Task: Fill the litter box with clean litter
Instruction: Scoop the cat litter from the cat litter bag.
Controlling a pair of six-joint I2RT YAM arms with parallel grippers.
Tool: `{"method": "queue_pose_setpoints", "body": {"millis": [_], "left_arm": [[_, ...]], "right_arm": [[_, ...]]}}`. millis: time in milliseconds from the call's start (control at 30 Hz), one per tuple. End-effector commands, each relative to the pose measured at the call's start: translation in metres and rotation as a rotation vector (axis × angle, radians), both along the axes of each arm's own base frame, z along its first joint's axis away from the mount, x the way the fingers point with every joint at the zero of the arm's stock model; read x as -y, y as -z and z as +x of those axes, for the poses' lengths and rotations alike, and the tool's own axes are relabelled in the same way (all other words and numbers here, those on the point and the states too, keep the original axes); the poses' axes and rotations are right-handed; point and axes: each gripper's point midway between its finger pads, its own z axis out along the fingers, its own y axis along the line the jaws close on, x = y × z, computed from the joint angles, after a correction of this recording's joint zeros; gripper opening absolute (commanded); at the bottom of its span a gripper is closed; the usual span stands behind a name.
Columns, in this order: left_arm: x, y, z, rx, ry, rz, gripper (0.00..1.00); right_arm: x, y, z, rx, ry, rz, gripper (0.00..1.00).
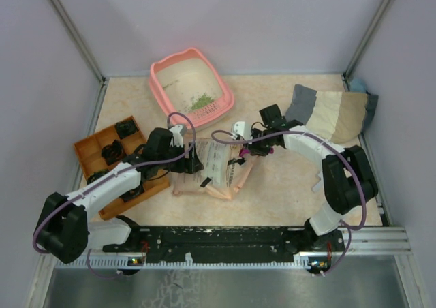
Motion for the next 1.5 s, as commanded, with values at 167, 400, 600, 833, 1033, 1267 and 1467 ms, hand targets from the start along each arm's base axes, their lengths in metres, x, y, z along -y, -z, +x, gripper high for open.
{"method": "queue_pose_setpoints", "body": {"millis": [167,400,600,833,1033,1267,1467], "left_arm": [[0.006,-0.008,0.008,0.028,-0.012,-0.034,0.80],[0.002,-0.005,0.008,0.027,-0.026,-0.016,0.77],[-0.004,-0.003,0.009,0.029,-0.047,0.008,0.76],[-0.004,-0.001,0.007,0.015,-0.050,0.007,0.75],[-0.003,-0.003,0.009,0.019,-0.050,0.007,0.75],[-0.002,-0.006,0.011,0.019,-0.045,0.011,0.75],[-0.003,-0.006,0.009,0.016,-0.043,0.015,0.75]], "right_arm": [[-0.015,-0.035,-0.007,-0.016,-0.017,0.191,0.00],[0.002,-0.034,-0.012,-0.045,0.030,0.231,0.00],[0.022,-0.034,-0.011,-0.061,0.092,0.239,0.00],[0.032,-0.028,-0.015,-0.094,0.122,0.259,0.00],[0.046,-0.024,-0.014,-0.115,0.171,0.274,0.00],[0.056,-0.021,-0.016,-0.122,0.196,0.272,0.00],[0.067,-0.018,-0.018,-0.137,0.215,0.276,0.00]]}}
